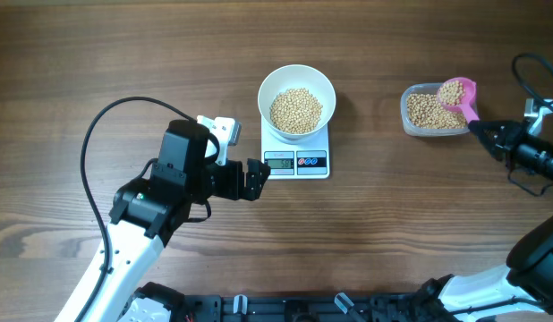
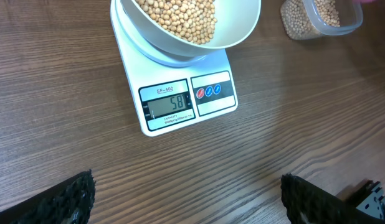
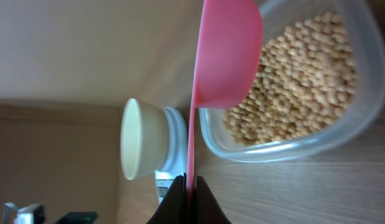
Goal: Scoop item into bowl and weigh 150g on scale
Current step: 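Dip the pink scoop into the soybean tub and scoop beans, then carry the filled scoop over the white bowl and tip it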
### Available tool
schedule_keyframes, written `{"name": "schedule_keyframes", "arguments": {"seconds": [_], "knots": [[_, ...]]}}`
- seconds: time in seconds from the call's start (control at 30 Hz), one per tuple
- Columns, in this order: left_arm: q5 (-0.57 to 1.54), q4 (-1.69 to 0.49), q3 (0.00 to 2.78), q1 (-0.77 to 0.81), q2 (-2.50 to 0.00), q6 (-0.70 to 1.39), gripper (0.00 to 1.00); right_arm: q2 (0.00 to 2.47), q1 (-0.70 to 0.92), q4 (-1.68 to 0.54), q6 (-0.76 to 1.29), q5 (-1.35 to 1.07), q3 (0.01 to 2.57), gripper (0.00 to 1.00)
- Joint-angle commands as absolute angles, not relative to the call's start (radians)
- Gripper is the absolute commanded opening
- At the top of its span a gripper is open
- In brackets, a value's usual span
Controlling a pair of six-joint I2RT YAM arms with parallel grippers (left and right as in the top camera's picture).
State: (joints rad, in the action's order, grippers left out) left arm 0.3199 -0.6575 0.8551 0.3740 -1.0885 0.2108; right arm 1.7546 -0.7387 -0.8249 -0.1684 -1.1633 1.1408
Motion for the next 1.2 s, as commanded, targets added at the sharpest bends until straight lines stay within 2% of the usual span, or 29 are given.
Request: {"name": "schedule_keyframes", "arguments": {"seconds": [0.0, 0.3, 0.5, 0.73, 0.87, 0.97, 1.17], "knots": [[0.324, -0.654, 0.851, 0.378, -1.089, 0.194, 1.0, 1.761, -0.733, -0.831, -0.184, -1.365, 1.137, 0.04], [0.324, -0.655, 0.851, 0.378, -1.089, 0.194, 1.0, 1.632, -0.62, -0.876, -0.163, -1.379, 1.138, 0.04], [0.324, -0.655, 0.851, 0.378, -1.089, 0.194, 1.0, 1.489, -0.402, -0.77, 0.03, -1.345, 1.139, 0.04], [0.324, -0.654, 0.851, 0.378, -1.089, 0.194, 1.0, 1.446, -0.105, -0.551, 0.299, -1.116, 1.139, 0.04], [0.324, -0.654, 0.851, 0.378, -1.089, 0.194, 1.0, 1.446, 0.015, -0.538, 0.311, -0.957, 1.139, 0.04], [0.324, -0.654, 0.851, 0.378, -1.089, 0.194, 1.0, 1.446, 0.103, -0.54, 0.242, -0.821, 1.139, 0.04], [0.324, -0.654, 0.851, 0.378, -1.089, 0.194, 1.0, 1.445, 0.183, -0.508, 0.136, -0.594, 1.139, 0.05]]}}
